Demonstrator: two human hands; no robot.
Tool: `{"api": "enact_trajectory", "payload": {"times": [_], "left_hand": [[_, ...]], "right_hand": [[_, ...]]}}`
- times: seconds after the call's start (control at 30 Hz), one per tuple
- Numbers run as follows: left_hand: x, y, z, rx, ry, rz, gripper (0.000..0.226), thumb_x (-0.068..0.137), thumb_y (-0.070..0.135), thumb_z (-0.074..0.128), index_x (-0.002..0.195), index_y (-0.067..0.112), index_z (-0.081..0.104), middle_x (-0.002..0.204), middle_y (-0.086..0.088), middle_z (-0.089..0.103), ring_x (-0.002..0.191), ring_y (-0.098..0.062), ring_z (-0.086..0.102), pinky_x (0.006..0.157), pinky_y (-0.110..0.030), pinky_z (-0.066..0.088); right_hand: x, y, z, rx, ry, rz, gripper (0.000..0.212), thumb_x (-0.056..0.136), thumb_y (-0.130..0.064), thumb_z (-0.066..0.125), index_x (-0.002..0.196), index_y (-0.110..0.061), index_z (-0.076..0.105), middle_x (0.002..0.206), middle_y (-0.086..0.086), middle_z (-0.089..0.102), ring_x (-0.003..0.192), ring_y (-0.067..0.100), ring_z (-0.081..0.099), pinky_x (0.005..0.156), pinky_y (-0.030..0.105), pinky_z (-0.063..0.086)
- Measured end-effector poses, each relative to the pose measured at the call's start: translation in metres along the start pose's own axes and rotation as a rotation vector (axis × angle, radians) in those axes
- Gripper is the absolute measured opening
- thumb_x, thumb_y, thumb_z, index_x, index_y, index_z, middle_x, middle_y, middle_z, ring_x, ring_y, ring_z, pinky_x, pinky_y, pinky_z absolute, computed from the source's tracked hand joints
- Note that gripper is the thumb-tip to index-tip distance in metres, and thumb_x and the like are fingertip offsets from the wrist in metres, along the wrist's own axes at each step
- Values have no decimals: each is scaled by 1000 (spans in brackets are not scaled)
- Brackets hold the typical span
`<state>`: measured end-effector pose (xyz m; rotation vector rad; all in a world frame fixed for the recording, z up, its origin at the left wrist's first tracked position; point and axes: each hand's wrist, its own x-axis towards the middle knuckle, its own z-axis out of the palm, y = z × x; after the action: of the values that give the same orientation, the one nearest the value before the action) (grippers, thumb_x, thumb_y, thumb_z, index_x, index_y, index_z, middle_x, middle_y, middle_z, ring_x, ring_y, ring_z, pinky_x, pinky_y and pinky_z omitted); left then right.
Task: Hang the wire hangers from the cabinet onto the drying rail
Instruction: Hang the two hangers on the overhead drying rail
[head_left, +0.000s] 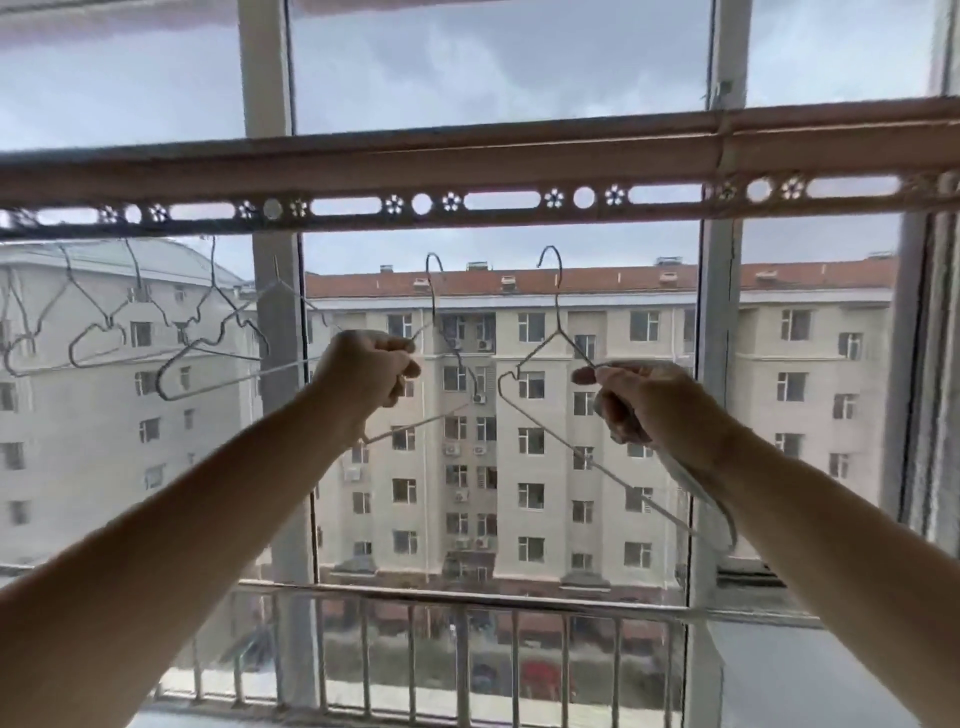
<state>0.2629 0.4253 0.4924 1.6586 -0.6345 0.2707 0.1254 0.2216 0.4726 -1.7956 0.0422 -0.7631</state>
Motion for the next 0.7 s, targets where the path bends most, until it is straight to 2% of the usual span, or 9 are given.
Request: {"api": "enact_trajectory", "payload": {"times": [0.07,0.33,0.47,0.6,0.7], "left_hand": [[18,11,-10,12,45,27,22,93,0,46,109,-2,61,78,-6,61,55,-11,48,47,-16,43],[60,24,-29,1,136,88,25,93,-3,45,112,-4,60,76,-7,59,54,-10,48,42,-13,41],[71,13,-40,-15,205,85,26,92,-4,45,113,-4,61,73,-6,60,53,-9,47,46,-16,40],[84,5,-49,-14,233,76,25,92,-5,44,111,-5,60,72,-6,59,49,-10,44,35,-12,35],[94,1,-53,-31,254,75,24,92,-5,45,110,-5,61,70,-5,59,46,-8,45,36,-12,35]], "right_hand": [[19,-14,14,-11,-5,-22,27,97,-6,37,105,5,60,53,4,46,32,4,37,35,15,30],[77,-44,55,-43,14,-122,28,96,-6,36,102,5,61,55,6,45,30,2,35,33,13,29],[92,-49,73,-83,-6,-155,27,97,-6,36,100,3,60,55,5,45,29,1,36,34,13,30],[109,-49,91,-91,-13,-171,26,96,-5,36,100,5,60,54,7,46,28,2,36,33,14,29],[121,-47,103,-105,-17,-169,24,96,-5,37,94,1,60,54,7,47,27,1,36,33,15,29]]}}
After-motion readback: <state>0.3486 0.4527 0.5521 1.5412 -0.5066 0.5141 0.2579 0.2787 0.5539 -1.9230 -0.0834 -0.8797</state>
